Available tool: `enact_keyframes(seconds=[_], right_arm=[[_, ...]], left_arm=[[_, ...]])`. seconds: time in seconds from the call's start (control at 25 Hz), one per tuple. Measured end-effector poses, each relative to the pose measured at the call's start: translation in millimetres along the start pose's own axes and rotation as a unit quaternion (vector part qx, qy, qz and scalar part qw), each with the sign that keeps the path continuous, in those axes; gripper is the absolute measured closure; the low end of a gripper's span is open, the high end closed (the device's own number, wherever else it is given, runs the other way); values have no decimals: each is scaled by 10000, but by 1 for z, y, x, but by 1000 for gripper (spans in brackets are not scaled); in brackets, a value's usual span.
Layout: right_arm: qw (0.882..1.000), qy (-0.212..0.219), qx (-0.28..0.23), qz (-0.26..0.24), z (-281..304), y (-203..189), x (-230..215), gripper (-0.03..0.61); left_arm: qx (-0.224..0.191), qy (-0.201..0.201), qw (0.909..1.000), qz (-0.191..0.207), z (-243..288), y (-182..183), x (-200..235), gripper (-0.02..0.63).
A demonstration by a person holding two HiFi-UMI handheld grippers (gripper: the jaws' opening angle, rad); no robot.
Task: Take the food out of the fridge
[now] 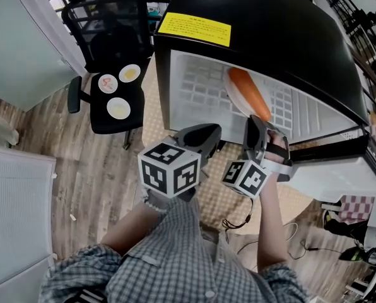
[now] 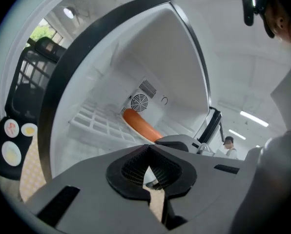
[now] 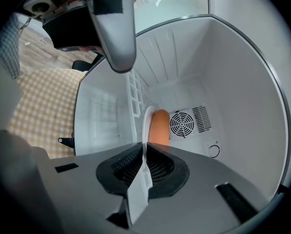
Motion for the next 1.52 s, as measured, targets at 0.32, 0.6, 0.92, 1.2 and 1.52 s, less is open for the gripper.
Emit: enact_keyframes(seconds=[0.32, 0.6, 0.92, 1.2, 1.52], right_arm=[[9997, -62, -153, -160, -10, -5, 3, 552], [9989, -122, -286, -341, -16, -12, 5, 552], [9979, -158, -404, -474, -17, -18, 6, 554], [9841, 146, -851, 1552, -32, -20, -7, 552], [7570, 909, -1570, 6278, -44, -41, -16, 552]], left_arm=[[22, -73, 9967, -812, 33, 1, 0, 552], [-113, -174, 9850, -1712, 55, -3, 5, 543], [-213, -513, 9615, -2692, 75, -4, 5, 529], [-240, -547, 9585, -2787, 78, -2, 6, 529], [-307, -618, 9554, -2872, 80, 1, 5, 529]])
Point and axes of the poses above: the fingertips, and each gripper's own axes: z forward along the fingers, x to its left, y out of its top, the point moved 2 cm from there along -z, backward along the fingers, and after that the axes turned 2 degrees about z, right-handed, at the moved point
